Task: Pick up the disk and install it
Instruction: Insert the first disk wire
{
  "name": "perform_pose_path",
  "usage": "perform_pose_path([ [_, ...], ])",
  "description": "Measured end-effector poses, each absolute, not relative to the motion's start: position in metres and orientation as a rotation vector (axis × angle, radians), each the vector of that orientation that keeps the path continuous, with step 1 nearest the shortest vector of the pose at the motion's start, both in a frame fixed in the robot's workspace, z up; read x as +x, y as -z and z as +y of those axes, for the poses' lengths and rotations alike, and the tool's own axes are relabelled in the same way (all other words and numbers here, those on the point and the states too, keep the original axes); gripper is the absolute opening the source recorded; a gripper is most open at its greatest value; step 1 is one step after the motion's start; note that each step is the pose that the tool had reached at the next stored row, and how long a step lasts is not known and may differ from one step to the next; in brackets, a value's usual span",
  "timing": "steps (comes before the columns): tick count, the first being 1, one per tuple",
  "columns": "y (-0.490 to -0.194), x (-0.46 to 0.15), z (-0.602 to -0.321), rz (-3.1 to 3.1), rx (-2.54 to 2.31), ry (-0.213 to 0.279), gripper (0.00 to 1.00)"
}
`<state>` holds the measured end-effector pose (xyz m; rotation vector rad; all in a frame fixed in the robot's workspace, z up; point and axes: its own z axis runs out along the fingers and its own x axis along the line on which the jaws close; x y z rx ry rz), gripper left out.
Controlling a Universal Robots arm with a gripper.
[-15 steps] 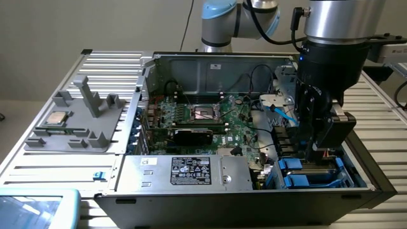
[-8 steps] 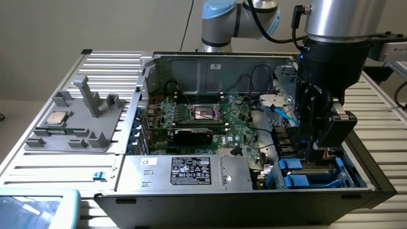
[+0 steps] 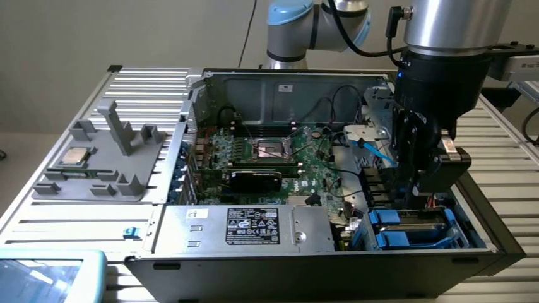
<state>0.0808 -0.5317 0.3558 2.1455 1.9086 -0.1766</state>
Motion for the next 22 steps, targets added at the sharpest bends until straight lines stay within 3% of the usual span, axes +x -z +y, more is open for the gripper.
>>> perform_pose_path([
  [8,-0.3557,0.0808,-0.5317,1.914,2.152,0.167,0.44],
  [10,-0.3558,0.0807,-0.5317,1.918,2.158,0.159,0.35],
  [12,-0.3558,0.0807,-0.5316,1.922,2.163,0.151,0.35],
  [13,-0.3558,0.0808,-0.5316,1.924,2.166,0.147,0.28],
  [22,-0.3558,0.0807,-0.5316,1.952,2.203,0.092,0.26],
])
